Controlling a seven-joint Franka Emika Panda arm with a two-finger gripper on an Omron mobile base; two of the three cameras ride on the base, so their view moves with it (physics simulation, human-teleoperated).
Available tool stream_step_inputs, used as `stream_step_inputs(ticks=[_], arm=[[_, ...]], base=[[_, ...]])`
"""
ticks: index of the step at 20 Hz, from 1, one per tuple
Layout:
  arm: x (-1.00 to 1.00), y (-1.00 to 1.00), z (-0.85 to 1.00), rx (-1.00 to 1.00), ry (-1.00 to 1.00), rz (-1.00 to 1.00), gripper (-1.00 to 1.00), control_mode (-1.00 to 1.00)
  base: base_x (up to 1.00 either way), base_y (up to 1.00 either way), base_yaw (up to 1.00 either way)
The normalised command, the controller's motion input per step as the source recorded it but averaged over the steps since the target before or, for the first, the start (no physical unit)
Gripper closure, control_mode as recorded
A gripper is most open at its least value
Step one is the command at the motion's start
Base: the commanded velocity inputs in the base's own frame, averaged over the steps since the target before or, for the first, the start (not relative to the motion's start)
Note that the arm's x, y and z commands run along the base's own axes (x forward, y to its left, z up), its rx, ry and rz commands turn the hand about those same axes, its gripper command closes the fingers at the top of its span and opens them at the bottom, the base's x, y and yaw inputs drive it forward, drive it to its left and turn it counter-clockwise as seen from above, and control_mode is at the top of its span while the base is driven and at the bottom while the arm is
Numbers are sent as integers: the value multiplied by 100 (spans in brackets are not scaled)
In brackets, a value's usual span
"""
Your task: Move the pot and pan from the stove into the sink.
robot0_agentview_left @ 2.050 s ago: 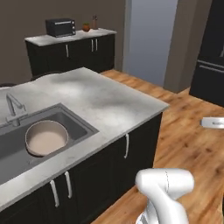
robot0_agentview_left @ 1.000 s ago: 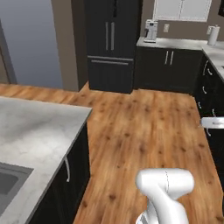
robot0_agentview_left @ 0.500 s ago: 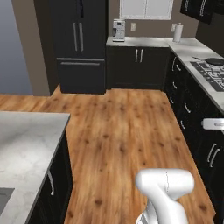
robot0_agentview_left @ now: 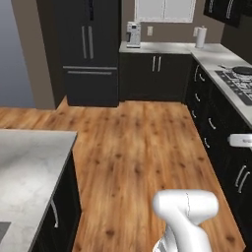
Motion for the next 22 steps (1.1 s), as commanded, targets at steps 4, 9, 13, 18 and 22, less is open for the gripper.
stream_step_inputs(ticks=[4,9,13,18,22], arm=[[0,0,0,0,0,0,-100,100],[0,0,0,0,0,0,-100,100],[0,0,0,0,0,0,-100,100],[0,0,0,0,0,0,-100,100],[0,0,0,0,0,0,-100,100]], base=[[76,7,-2],[86,10,-3],[90,14,-4],[92,19,-5],[93,21,-5]])
